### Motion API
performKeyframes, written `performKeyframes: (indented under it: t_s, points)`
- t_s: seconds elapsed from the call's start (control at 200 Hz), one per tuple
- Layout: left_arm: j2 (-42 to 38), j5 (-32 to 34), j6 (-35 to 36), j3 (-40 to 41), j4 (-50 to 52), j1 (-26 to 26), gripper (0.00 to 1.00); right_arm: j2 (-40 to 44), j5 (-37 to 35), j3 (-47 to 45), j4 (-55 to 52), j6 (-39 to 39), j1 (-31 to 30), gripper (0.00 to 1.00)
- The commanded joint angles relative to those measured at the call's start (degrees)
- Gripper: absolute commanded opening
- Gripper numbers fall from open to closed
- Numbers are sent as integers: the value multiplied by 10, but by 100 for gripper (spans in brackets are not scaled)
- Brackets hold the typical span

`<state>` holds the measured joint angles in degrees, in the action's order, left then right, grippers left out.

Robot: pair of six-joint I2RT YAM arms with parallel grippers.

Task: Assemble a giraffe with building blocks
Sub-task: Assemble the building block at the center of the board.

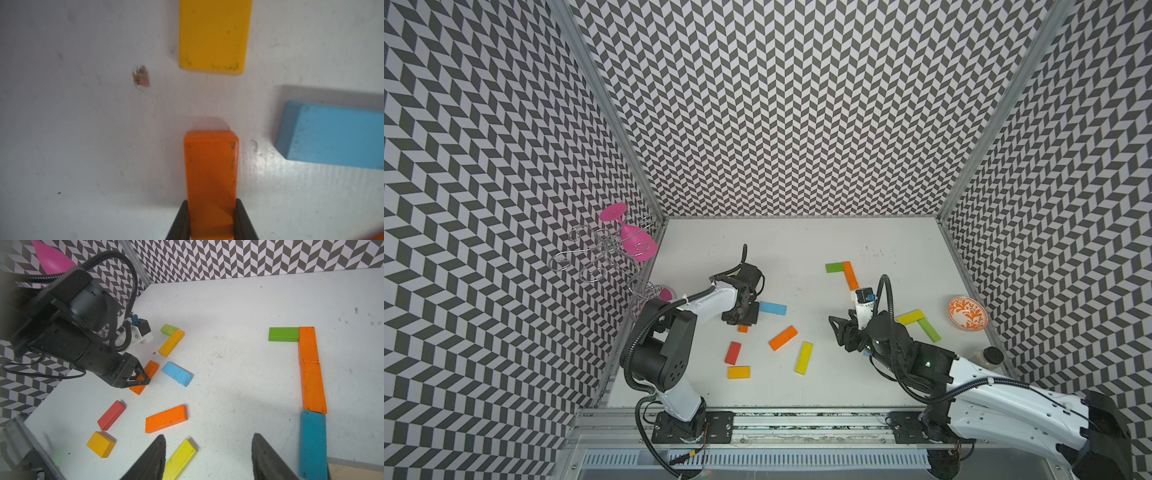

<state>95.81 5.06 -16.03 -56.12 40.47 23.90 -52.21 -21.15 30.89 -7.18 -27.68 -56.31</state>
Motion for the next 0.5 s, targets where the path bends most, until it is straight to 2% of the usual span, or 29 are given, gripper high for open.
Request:
performKeyframes:
  t_s: [0.0,0.1,0.165,0.496]
  points:
    - [9,-12,19,-10,0,-3,15,-4,2,11,32,-4,3,64]
    - [13,-10,22,-15,0,-6,23,-5,3,14,32,-4,3,64]
    - [17,-12,25,-20,0,-7,25,-6,3,14,33,-4,3,64]
    - [23,-9,37,-33,2,-29,17,-10,2,17,32,-1,3,64]
